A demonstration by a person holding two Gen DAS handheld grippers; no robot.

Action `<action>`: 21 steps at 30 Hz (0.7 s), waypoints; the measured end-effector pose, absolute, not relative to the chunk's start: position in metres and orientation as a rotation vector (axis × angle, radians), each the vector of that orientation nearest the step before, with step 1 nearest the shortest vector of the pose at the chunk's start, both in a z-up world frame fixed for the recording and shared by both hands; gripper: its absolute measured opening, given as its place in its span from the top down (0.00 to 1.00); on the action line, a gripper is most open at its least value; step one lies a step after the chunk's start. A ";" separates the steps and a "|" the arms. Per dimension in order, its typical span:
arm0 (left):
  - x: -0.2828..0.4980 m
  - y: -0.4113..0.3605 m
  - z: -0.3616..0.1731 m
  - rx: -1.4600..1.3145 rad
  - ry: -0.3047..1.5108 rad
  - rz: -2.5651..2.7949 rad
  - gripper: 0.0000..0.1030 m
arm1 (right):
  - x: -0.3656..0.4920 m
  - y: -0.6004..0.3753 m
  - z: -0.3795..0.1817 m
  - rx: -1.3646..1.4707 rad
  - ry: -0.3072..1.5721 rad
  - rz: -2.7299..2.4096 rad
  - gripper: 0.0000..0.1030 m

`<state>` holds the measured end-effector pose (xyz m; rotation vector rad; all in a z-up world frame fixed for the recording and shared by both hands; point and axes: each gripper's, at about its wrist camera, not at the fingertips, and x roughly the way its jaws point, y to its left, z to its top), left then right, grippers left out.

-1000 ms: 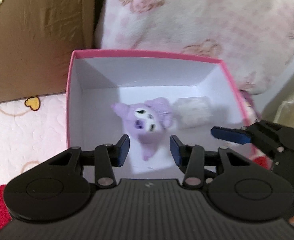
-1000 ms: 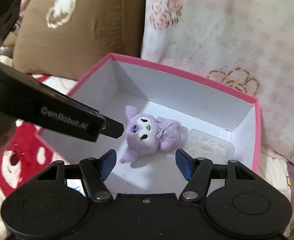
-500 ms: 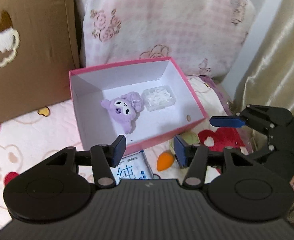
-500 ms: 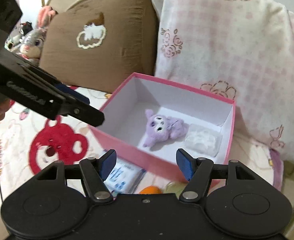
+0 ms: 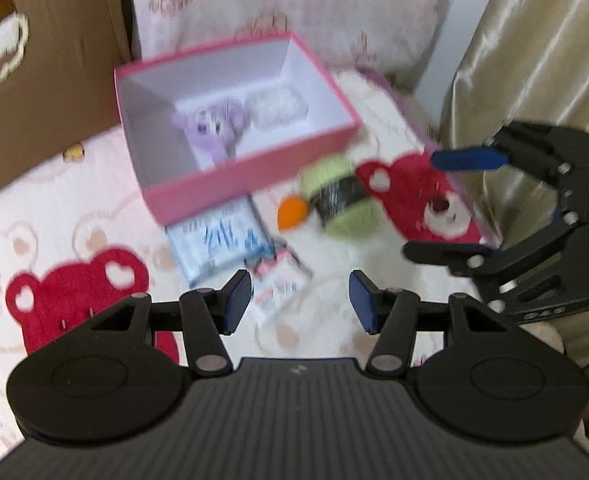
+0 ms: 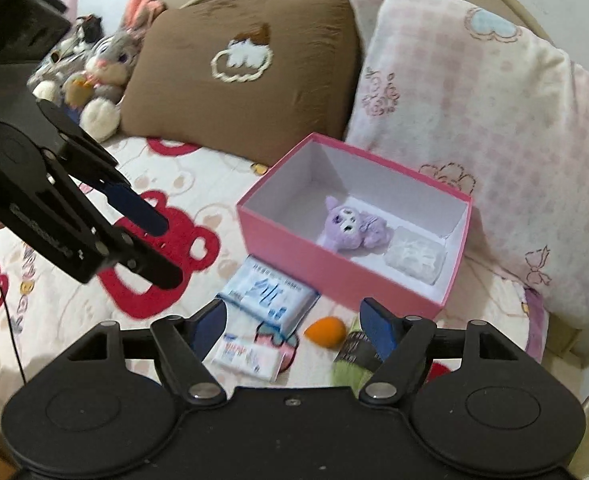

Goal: Organize objects
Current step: 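Move the left gripper to the small white wipes pack and grasp it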

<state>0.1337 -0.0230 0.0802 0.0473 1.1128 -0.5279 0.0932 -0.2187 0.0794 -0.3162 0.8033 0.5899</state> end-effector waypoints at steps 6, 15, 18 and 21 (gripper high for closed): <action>0.117 -0.019 0.061 0.075 1.153 -0.500 0.48 | 0.071 -0.217 0.071 -0.317 0.815 0.634 0.17; 0.107 -0.006 0.048 0.030 1.200 -0.497 0.48 | 0.048 -0.209 0.051 -0.345 0.826 0.710 0.16; 0.103 -0.005 0.041 0.025 1.193 -0.498 0.48 | 0.045 -0.208 0.043 -0.329 0.830 0.742 0.15; 0.101 -0.006 0.028 0.017 1.183 -0.494 0.47 | 0.044 -0.206 0.029 -0.310 0.824 0.775 0.14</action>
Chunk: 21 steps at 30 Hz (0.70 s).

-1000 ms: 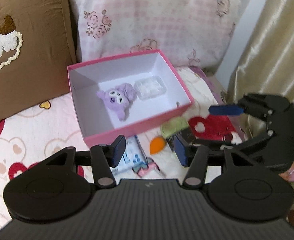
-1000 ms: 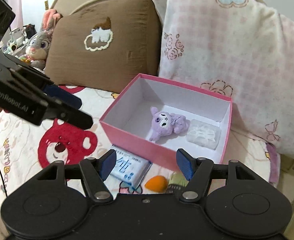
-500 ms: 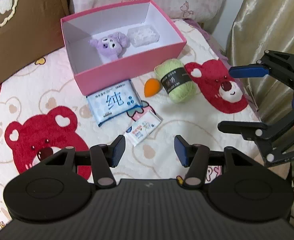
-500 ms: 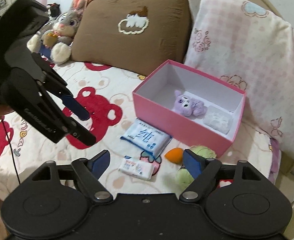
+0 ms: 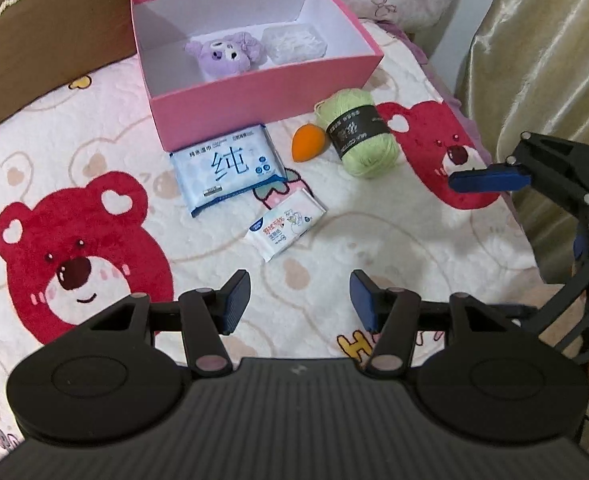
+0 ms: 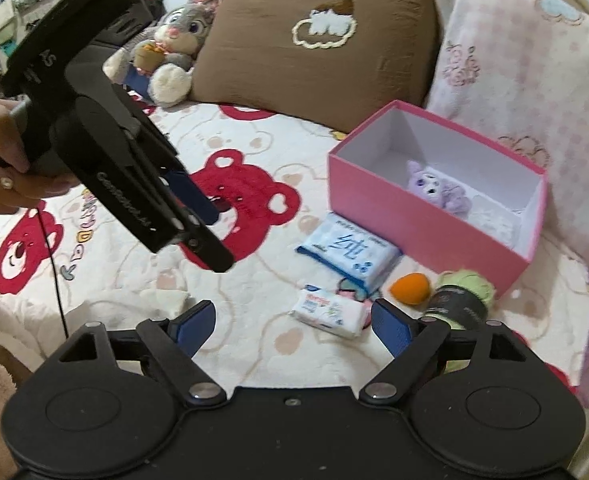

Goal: Organize objects
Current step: 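Move the left gripper to the small white wipes pack and grasp it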

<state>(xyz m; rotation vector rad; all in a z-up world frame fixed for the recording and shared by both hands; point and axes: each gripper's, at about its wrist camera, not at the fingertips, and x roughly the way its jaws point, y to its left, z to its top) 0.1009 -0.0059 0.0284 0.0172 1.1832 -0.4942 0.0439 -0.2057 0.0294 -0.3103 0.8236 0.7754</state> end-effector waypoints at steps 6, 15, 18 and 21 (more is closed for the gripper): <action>0.107 0.000 -0.005 -0.053 1.144 -0.457 0.43 | 0.055 -0.198 -0.020 -0.323 0.783 0.774 0.14; 0.120 0.003 -0.063 -0.138 1.050 -0.386 0.38 | 0.085 -0.188 -0.092 -0.355 0.716 0.739 0.14; 0.127 -0.005 -0.084 -0.108 1.047 -0.334 0.38 | 0.092 -0.188 -0.107 -0.378 0.721 0.706 0.14; 0.134 -0.011 -0.105 -0.140 1.061 -0.310 0.37 | 0.095 -0.193 -0.117 -0.371 0.694 0.655 0.14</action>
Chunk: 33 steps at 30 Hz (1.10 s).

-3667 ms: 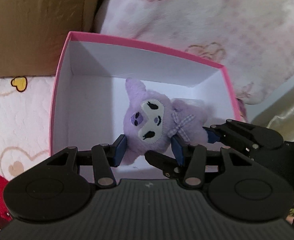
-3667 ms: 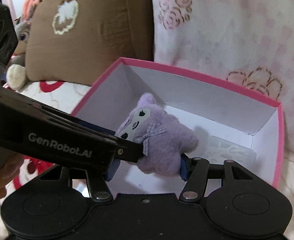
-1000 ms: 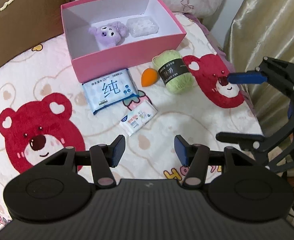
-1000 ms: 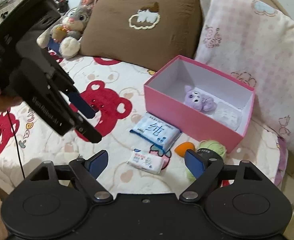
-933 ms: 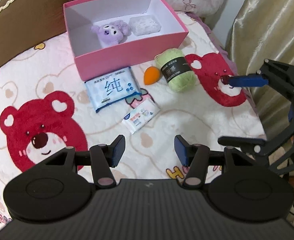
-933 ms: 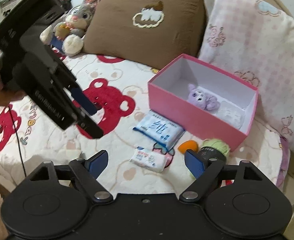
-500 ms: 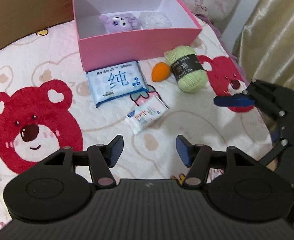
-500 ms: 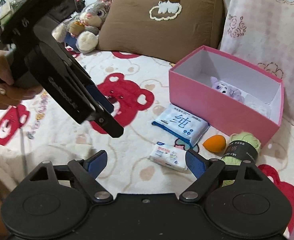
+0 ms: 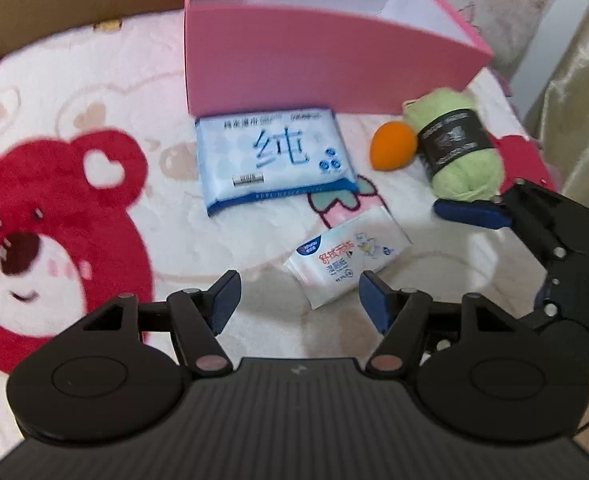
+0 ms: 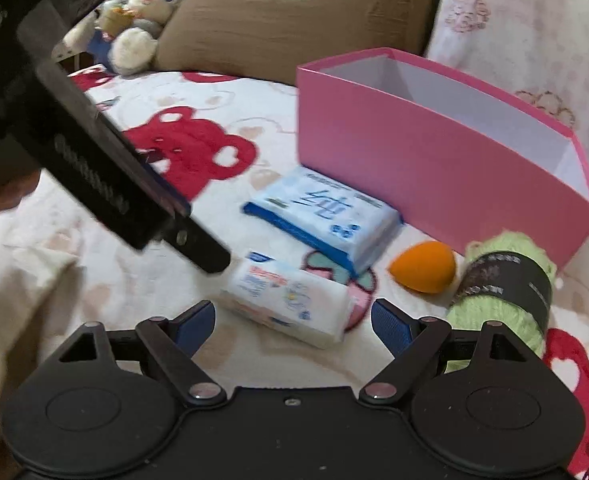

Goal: Organize objects
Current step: 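Move the left gripper to the small white wipes pack and grasp it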

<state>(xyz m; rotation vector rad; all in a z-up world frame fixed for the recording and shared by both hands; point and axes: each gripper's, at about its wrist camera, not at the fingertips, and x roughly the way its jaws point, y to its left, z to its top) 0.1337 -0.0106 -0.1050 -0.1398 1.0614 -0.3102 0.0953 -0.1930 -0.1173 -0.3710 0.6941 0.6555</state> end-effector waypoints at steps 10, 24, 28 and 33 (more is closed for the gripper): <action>0.132 -0.018 -0.137 -0.320 0.996 -0.231 0.36 | 0.106 -0.191 -0.147 -0.269 0.773 0.650 0.14; 0.127 -0.020 -0.139 -0.410 1.011 -0.274 0.65 | 0.107 -0.192 -0.148 -0.191 0.791 0.646 0.23; 0.123 -0.017 -0.129 -0.417 1.026 -0.297 0.65 | 0.102 -0.191 -0.140 -0.182 0.818 0.630 0.23; 0.114 -0.013 -0.109 -0.377 1.039 -0.349 0.65 | 0.081 -0.186 -0.126 -0.240 0.841 0.631 0.27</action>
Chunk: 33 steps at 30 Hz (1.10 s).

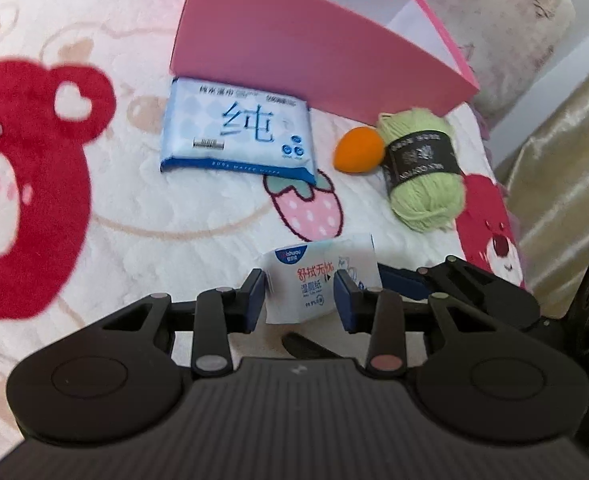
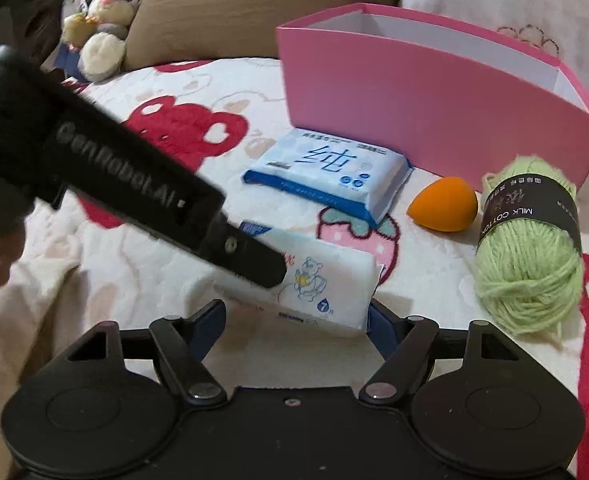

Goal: Organize objects
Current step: 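Move the left gripper to the small white wipes pack and grasp it, then carry the white wipes pack into the pink box with the left gripper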

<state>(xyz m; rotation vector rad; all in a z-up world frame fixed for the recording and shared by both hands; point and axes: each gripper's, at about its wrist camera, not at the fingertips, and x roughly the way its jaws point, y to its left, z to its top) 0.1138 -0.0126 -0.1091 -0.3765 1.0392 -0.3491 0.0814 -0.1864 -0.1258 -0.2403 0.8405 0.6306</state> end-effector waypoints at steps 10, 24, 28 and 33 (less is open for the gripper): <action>0.102 -0.015 -0.063 -0.301 0.972 -0.410 0.65 | 0.076 -0.198 -0.074 -0.166 0.826 0.601 0.38; 0.130 -0.006 0.009 -0.343 0.899 -0.492 0.64 | 0.096 -0.205 0.000 -0.172 0.746 0.571 0.46; 0.147 -0.010 0.025 -0.325 0.889 -0.486 0.63 | 0.118 -0.209 0.018 -0.150 0.745 0.573 0.47; 0.193 -0.019 0.041 -0.365 0.906 -0.466 0.63 | 0.157 -0.217 0.034 -0.134 0.736 0.549 0.47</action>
